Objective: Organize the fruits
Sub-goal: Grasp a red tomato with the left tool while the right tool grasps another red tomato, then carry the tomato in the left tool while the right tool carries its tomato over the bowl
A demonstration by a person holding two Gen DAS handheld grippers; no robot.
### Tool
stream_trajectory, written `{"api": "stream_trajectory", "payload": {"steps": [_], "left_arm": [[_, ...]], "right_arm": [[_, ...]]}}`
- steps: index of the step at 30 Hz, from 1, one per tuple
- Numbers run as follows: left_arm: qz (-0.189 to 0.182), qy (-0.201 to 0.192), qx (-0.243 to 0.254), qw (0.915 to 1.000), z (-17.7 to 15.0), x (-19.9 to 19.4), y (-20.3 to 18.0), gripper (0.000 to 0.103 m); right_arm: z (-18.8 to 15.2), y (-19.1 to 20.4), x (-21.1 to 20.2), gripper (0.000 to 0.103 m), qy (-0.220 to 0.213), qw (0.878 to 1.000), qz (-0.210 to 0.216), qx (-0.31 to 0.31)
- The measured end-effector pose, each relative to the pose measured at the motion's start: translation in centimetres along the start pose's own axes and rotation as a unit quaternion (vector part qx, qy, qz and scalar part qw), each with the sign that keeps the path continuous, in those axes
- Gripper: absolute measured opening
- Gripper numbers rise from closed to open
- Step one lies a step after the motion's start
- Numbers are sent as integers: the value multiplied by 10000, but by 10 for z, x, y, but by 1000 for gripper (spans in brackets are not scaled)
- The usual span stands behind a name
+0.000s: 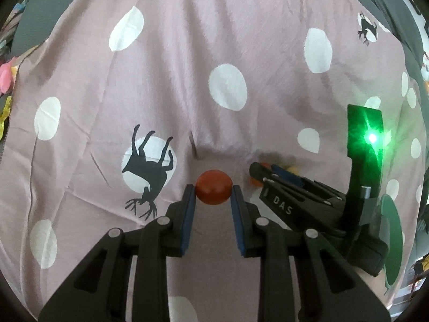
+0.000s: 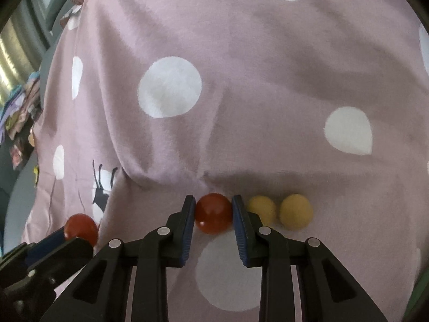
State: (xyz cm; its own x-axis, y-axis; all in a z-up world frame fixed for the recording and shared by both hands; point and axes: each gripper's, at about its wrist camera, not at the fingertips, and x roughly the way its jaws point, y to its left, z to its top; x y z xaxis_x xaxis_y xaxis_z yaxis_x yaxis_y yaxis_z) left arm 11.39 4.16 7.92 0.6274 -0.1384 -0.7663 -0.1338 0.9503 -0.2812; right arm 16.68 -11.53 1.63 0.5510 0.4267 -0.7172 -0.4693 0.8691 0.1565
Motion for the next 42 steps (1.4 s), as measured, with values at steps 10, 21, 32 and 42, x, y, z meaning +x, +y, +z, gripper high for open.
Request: {"api": "stream_trajectory", "payload": {"steps": [10, 21, 32, 42], "left_arm": [[-156, -281, 217, 9992, -3, -31, -11, 26], [-501, -519, 689, 9950, -15, -58, -46, 26], [-782, -677, 1321, 9858, -38, -76, -88, 26], [-1071, -746, 1745, 9760, -57, -88, -122, 27]], "right_arm": [[-4, 13, -63, 30, -475, 9987, 175, 62], [-22, 2, -149, 30, -1367, 9901, -109, 307], [-67, -31, -199, 30, -1855, 9763, -823, 748], [-91, -69, -247, 30, -2232, 9614, -1108, 1163]]}}
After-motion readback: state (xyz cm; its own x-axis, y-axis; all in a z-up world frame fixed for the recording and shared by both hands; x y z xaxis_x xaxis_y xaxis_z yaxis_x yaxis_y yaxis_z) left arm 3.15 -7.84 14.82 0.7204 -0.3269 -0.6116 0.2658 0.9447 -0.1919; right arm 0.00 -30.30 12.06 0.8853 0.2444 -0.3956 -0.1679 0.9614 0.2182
